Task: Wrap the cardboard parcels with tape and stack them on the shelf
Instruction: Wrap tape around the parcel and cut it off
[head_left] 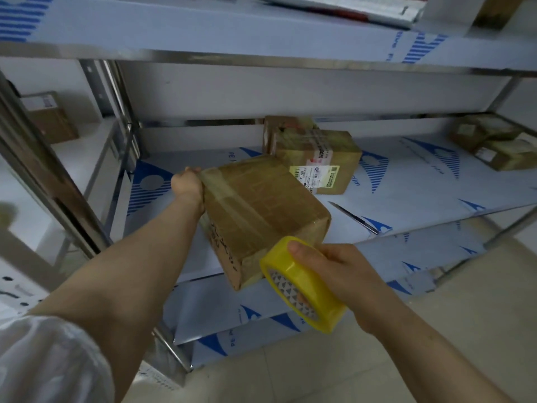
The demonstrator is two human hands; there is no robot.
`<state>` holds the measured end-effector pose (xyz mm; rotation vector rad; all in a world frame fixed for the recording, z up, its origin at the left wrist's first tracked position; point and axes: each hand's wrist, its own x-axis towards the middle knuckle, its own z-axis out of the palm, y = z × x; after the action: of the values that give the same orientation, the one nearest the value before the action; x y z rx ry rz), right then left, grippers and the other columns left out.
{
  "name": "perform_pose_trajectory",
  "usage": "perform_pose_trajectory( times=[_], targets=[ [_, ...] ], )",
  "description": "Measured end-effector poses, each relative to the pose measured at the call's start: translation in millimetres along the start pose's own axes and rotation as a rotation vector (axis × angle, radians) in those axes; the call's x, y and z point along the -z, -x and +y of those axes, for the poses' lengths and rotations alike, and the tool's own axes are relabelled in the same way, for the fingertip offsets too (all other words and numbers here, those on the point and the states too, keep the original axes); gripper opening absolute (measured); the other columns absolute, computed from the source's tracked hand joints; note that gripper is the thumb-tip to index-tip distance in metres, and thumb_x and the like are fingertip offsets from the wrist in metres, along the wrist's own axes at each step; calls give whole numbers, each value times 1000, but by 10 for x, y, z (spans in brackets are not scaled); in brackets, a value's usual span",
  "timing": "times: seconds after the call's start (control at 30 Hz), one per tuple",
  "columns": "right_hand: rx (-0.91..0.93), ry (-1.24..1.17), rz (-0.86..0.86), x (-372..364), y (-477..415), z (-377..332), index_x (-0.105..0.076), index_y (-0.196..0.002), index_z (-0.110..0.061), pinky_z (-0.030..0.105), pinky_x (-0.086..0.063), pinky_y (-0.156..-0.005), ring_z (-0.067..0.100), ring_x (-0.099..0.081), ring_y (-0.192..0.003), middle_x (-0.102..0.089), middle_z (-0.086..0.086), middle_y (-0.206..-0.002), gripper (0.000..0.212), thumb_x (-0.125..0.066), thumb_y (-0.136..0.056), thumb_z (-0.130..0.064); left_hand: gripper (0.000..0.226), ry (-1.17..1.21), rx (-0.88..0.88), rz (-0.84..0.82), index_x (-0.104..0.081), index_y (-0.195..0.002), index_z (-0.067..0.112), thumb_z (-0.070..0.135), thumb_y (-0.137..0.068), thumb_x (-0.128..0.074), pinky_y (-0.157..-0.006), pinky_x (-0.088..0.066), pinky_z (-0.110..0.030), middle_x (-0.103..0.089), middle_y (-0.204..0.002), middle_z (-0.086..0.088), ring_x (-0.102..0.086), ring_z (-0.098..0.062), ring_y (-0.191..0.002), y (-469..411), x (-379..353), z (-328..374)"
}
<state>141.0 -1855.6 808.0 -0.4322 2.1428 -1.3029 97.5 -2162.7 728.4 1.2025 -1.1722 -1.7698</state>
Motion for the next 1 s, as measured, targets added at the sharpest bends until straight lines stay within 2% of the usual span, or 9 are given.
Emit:
perform_pose_trajectory(
  times=[0.07,0.13,0.23,0.37,0.53,0.63,0.8,0.9,1.0],
  targets=[
    [-38,-92,-6,-33,-21,82,-66,-96,6,18,-47,-41,8,-67,-53,-71,3,-64,69,-67,-67,-57,26,28,17,15,-62,-84,2,12,-97,-41,-66,-49,-30,-59,-75,-2,-57,-22,-72,-17,8,8],
    [-55,-131,-7,-67,-36,158,-64,-91,8,11,-42,-37,2,-63,-44,-66,-5,-51,55,-68,-78,-45,32,42,14,35,-58,-67,11,11,-96,-43,-69,-53,-34,-60,-73,-3,-59,-25,-75,-23,7,1],
    [-57,-166,-16,-116,-69,259,-63,-84,8,11,-41,-37,2,-62,-43,-63,-5,-48,49,-67,-82,-40,35,32,8,44,-59,-66,15,13,-97,-43,-71,-52,-33,-62,-74,-1,-59,-22,-73,-32,7,-21],
    [-38,-194,-29,-165,-79,333,-60,-65,-10,10,-40,-38,1,-58,-40,-60,-5,-45,34,-64,-86,-37,36,41,-4,49,-57,-65,15,13,-98,-42,-72,-52,-32,-61,-73,0,-58,-19,-70,-62,-5,-43],
    [-6,-181,1,-209,-94,405,-50,-56,-13,9,-38,-38,-1,-53,-36,-53,-8,-39,40,-64,-87,-34,36,20,-4,54,-59,-65,16,12,-96,-42,-79,-53,-35,-61,-77,-2,-59,-24,-81,-67,-5,-39],
    [-16,-188,-1,-237,-103,440,-53,-56,-13,10,-38,-38,-1,-54,-37,-55,-7,-40,38,-64,-86,-34,33,10,-3,44,-62,-72,14,13,-97,-42,-77,-52,-34,-61,-77,0,-59,-23,-82,-63,-1,-40],
    [2,-201,2,-295,-126,548,-54,-52,-15,10,-40,-39,-1,-55,-38,-56,-6,-41,39,-64,-87,-31,32,-36,-13,12,-64,-113,-2,14,-98,-40,-75,-50,-34,-61,-85,-4,-56,-22,-83,-47,7,-32],
    [31,-197,9,-348,-154,615,-46,-49,-17,10,-36,-38,0,-51,-36,-46,-8,-38,44,-63,-88,-27,35,-100,-24,7,-59,-120,-4,15,-100,-37,-65,-46,-29,-66,-108,-13,-54,-17,-68,-15,20,18],
    [30,-194,32,-398,-210,664,-41,-37,-23,10,-34,-38,-1,-48,-33,-41,-8,-35,57,-63,-89,-28,38,-370,-62,-15,-47,-134,0,13,-100,-37,-76,-46,-31,-53,-135,-17,-61,-25,-98,-16,17,156]
  ],
)
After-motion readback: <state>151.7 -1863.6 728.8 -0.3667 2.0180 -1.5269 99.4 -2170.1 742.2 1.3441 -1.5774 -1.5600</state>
